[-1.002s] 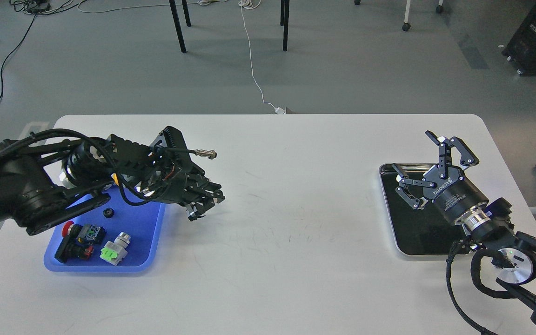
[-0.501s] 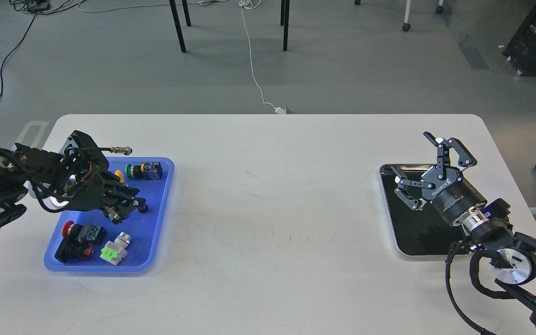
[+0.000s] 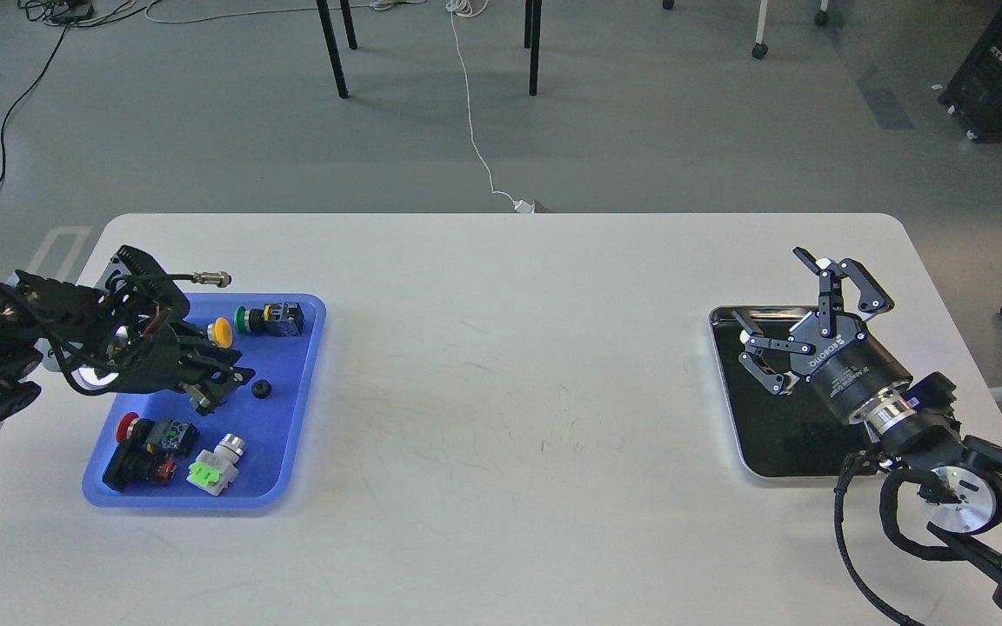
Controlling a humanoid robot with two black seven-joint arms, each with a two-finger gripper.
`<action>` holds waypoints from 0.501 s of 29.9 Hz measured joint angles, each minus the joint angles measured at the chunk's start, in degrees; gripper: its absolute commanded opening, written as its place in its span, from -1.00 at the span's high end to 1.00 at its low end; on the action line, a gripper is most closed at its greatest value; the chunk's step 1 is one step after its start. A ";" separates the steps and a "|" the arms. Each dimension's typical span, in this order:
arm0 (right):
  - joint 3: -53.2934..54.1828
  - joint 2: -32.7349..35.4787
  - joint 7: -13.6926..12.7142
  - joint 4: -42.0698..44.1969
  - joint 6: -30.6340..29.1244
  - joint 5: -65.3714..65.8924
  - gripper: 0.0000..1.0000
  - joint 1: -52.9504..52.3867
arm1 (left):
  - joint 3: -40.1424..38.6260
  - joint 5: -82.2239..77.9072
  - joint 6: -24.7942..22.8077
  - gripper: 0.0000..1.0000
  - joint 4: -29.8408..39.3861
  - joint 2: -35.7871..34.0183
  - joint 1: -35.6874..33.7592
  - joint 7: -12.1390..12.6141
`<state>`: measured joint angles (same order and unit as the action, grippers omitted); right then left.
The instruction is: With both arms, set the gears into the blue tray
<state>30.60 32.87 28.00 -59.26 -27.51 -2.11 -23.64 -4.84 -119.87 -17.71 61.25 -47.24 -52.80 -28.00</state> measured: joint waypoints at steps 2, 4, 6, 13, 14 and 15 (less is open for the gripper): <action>0.06 0.00 0.00 -0.05 0.00 0.00 -0.96 0.00 | -2.36 2.79 0.07 -0.87 1.01 0.03 -0.04 0.02; 0.12 0.00 0.00 -0.08 0.00 0.00 -0.96 -0.02 | -4.68 8.24 0.62 -0.93 2.71 0.10 0.06 0.02; 0.23 0.00 0.00 -0.05 0.00 0.00 -0.96 -0.23 | -6.27 15.39 2.02 -0.95 4.13 0.15 0.39 0.02; 1.71 -0.01 0.00 0.26 0.00 0.00 -0.96 -0.70 | -9.57 51.01 14.07 -0.96 6.85 2.77 5.17 0.02; 1.83 -0.01 0.00 0.25 0.00 0.00 -0.96 -0.70 | -10.94 55.91 15.61 -0.96 7.06 3.60 6.84 0.02; 1.88 -0.01 0.00 0.20 0.00 0.00 -0.96 -0.71 | -12.21 59.22 16.57 -0.96 7.24 4.28 8.29 0.01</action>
<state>32.48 32.86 28.00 -59.05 -27.50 -2.10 -24.35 -17.06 -60.65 -1.13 68.49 -42.96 -44.51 -27.98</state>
